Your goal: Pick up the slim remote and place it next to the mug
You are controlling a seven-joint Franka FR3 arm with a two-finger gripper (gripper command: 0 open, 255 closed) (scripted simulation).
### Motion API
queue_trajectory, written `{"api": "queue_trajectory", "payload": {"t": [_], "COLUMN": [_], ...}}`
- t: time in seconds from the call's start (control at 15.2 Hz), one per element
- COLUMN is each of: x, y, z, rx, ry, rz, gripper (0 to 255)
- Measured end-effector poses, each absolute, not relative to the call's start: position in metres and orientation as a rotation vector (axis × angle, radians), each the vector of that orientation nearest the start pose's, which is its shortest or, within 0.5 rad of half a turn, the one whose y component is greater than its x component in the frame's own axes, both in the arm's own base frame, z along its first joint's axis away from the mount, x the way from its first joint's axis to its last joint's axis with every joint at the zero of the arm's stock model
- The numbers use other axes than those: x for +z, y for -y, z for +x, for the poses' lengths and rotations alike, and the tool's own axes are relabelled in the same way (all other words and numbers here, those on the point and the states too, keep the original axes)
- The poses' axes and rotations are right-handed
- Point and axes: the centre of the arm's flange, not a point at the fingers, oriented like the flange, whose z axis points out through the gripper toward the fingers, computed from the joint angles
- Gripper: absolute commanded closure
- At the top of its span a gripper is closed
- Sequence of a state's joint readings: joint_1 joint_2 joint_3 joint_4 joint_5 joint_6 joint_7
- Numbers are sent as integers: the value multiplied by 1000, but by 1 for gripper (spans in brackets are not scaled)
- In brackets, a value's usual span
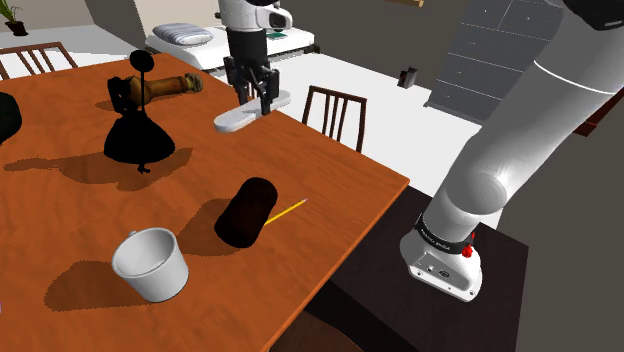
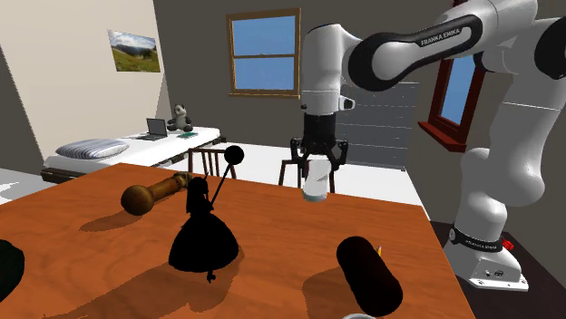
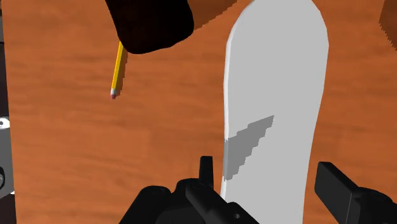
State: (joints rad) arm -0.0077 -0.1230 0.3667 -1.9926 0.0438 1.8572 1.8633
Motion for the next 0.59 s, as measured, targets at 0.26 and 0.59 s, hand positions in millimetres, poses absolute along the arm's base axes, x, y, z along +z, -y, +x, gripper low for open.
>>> {"api": "queue_trajectory", "payload": {"t": [0.26,0.59], "x": [509,508], "y": [-226,-266], "z": [445,392], "rx": [10,10], "ry": [-2176,-2177], "rz": [-2291,-2291], "gripper": [255,255]}}
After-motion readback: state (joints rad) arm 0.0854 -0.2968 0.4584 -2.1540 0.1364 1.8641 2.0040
